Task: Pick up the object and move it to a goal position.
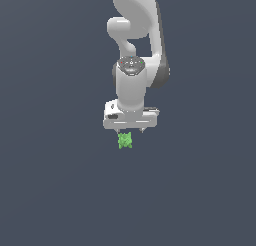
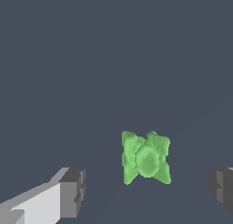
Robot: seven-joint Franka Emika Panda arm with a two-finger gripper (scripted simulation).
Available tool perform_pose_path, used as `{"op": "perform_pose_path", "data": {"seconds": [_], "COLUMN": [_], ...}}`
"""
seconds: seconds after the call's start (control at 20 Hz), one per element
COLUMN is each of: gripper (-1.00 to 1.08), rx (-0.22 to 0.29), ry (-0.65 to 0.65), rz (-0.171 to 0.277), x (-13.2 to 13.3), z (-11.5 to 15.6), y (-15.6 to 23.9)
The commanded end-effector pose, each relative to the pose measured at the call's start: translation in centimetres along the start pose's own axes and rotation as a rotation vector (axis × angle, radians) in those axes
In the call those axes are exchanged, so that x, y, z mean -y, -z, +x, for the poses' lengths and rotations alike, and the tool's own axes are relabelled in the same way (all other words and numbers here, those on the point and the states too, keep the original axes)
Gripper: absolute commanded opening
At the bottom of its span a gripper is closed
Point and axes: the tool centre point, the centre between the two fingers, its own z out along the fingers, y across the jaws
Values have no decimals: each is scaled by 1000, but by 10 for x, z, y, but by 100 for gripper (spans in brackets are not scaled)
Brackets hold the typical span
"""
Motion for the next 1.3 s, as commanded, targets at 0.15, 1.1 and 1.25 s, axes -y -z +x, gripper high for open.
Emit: {"op": "perform_pose_path", "data": {"seconds": [0.15, 1.1, 1.25], "gripper": [100, 100, 100], "rx": [31, 42, 42], "ry": [2, 3, 3], "rz": [3, 4, 4], "x": [-16, -21, -21], "z": [-17, -27, -27], "y": [-44, -101, -108]}}
